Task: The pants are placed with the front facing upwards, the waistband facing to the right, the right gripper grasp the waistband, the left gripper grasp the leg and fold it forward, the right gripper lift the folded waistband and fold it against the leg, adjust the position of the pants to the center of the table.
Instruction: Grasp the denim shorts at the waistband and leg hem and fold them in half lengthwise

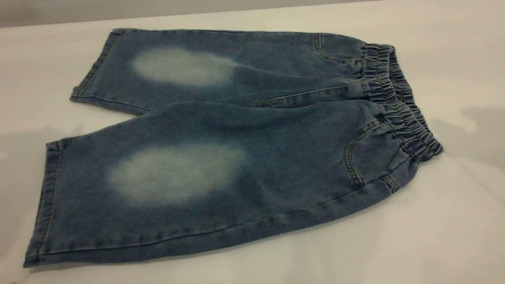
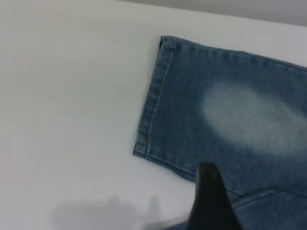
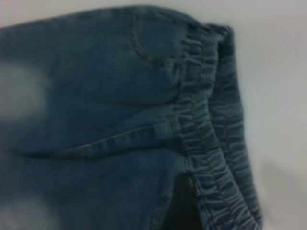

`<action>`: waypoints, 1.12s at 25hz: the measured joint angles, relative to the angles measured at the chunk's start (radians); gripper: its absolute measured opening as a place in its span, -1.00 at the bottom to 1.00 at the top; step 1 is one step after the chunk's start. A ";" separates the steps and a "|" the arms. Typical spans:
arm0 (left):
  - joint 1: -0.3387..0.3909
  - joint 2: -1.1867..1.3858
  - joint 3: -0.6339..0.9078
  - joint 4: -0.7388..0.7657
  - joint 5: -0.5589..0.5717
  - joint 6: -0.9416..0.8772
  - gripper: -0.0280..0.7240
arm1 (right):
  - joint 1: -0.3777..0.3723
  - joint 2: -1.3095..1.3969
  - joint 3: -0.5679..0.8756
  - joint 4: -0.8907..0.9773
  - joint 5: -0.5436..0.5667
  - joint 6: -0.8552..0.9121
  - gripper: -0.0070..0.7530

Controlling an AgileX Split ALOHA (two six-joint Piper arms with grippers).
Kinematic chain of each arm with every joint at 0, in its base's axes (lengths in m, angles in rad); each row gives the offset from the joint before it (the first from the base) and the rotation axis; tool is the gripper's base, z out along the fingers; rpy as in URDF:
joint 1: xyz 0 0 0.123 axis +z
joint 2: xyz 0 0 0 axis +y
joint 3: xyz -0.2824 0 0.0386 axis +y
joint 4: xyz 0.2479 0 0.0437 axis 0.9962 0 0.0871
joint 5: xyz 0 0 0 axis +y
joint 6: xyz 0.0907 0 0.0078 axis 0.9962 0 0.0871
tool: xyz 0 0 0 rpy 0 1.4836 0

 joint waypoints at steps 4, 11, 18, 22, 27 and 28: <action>0.000 0.000 -0.004 0.001 -0.002 0.000 0.18 | -0.072 0.084 0.000 0.137 0.086 -0.141 0.37; 0.000 -0.001 -0.004 0.001 0.000 0.000 0.18 | -0.232 0.196 0.005 0.397 0.291 -0.442 0.37; -0.001 -0.001 -0.004 0.001 0.012 0.000 0.18 | -0.270 0.335 0.013 0.449 0.317 -0.585 0.37; -0.001 -0.001 -0.004 0.000 0.012 0.000 0.18 | -0.270 0.415 0.013 0.447 0.327 -0.590 0.37; -0.001 -0.001 -0.004 0.000 0.012 -0.001 0.18 | -0.268 0.502 0.013 0.466 0.340 -0.630 0.37; -0.001 -0.001 -0.004 0.000 0.012 -0.001 0.18 | -0.268 0.517 0.015 0.478 0.341 -0.647 0.37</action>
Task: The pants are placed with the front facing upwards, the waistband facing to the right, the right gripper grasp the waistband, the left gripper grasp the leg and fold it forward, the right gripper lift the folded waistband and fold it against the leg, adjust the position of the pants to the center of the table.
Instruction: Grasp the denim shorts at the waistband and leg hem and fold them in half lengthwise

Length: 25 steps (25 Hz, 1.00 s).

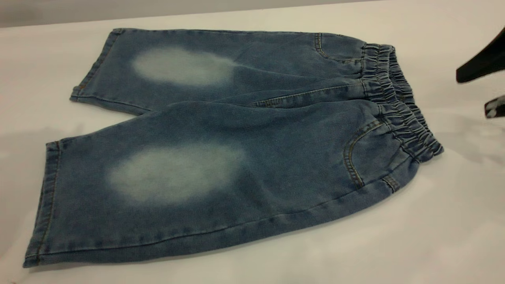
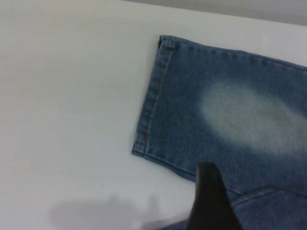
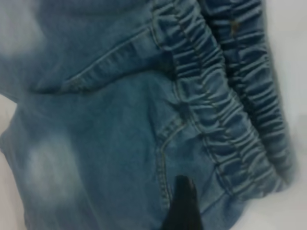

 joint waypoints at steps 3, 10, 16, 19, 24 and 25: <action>0.000 0.000 0.000 0.000 -0.001 -0.001 0.18 | 0.000 0.032 0.019 0.039 0.006 -0.053 0.37; 0.000 0.000 0.000 0.000 -0.001 -0.001 0.18 | 0.000 0.088 0.033 0.063 0.007 -0.131 0.37; 0.000 0.000 0.000 0.000 -0.001 -0.001 0.18 | 0.000 0.148 0.037 0.099 0.008 -0.197 0.37; 0.000 0.000 0.000 0.000 -0.001 -0.001 0.18 | 0.000 0.174 0.037 0.123 0.020 -0.240 0.37; 0.000 0.000 0.000 0.000 -0.001 -0.001 0.18 | 0.000 0.190 0.037 0.158 0.032 -0.300 0.37; 0.000 0.000 0.000 0.000 -0.001 -0.001 0.18 | 0.000 0.196 0.037 0.163 0.035 -0.306 0.37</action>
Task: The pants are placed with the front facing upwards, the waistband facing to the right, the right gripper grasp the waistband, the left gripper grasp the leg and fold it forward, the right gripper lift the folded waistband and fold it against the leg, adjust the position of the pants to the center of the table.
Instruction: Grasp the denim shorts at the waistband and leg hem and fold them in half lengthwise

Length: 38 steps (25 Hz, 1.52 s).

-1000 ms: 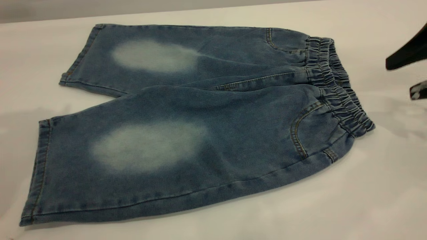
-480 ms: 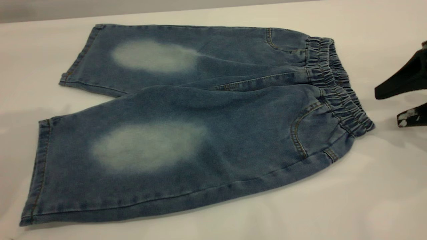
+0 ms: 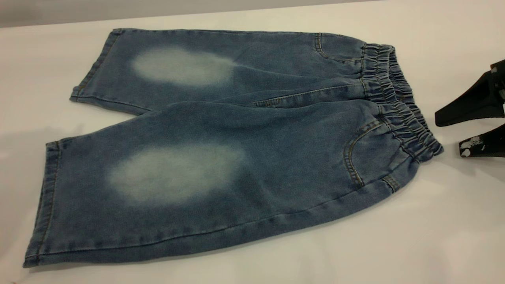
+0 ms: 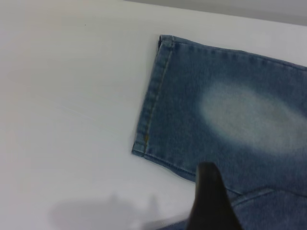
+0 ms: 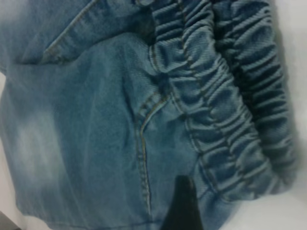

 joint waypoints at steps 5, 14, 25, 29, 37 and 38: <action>0.000 0.000 0.000 0.000 0.000 0.000 0.18 | 0.000 0.050 0.000 0.029 0.023 -0.037 0.37; 0.000 0.000 0.000 0.000 -0.003 0.000 0.18 | 0.000 0.109 0.000 0.083 0.093 -0.118 0.31; 0.000 0.000 0.000 0.002 -0.006 0.000 0.18 | 0.000 0.163 0.000 0.164 0.180 -0.164 0.30; 0.000 0.000 0.000 0.003 -0.006 0.000 0.18 | 0.000 0.163 0.000 0.164 0.199 -0.164 0.30; 0.000 0.000 0.000 0.003 -0.006 0.000 0.18 | 0.000 0.163 0.000 0.166 0.255 -0.164 0.30; 0.000 0.000 0.000 0.003 -0.006 0.000 0.18 | 0.000 0.163 0.000 0.166 0.256 -0.164 0.30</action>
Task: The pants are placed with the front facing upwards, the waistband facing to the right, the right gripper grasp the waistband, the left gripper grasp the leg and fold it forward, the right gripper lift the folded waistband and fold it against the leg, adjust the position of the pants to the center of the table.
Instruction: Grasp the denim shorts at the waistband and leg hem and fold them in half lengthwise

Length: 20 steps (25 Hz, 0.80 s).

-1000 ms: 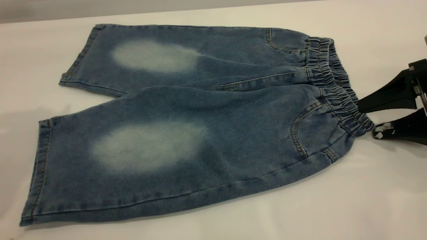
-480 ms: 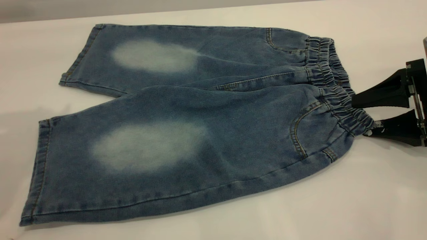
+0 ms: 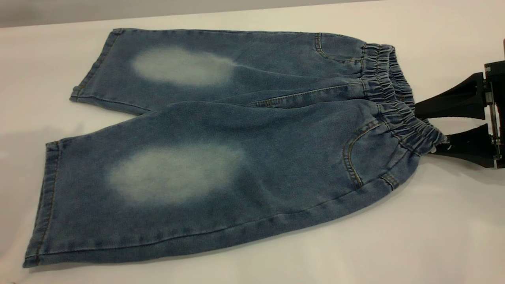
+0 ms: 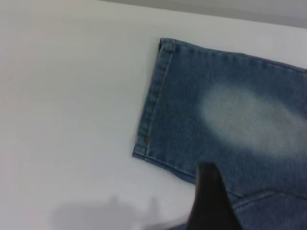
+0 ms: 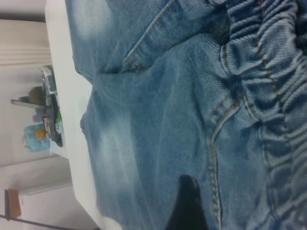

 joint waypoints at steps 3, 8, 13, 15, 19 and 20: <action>0.000 0.000 0.000 0.000 0.000 0.000 0.18 | 0.000 0.000 0.000 0.000 0.001 0.000 0.22; 0.000 0.000 0.000 0.001 0.000 0.000 0.18 | 0.000 0.000 0.000 -0.001 -0.022 0.000 -0.13; 0.000 0.000 0.000 0.002 0.000 0.000 0.18 | 0.000 0.000 0.000 -0.005 -0.028 0.000 -0.54; 0.000 0.000 0.000 0.002 0.001 0.000 0.18 | 0.000 0.000 0.000 -0.005 -0.028 0.000 -0.65; 0.000 0.000 0.000 0.002 0.010 0.000 0.18 | 0.000 0.000 0.000 -0.005 -0.028 0.000 -0.83; 0.000 0.000 0.000 0.002 0.018 0.000 0.18 | 0.000 0.000 0.000 -0.005 -0.028 0.000 -0.87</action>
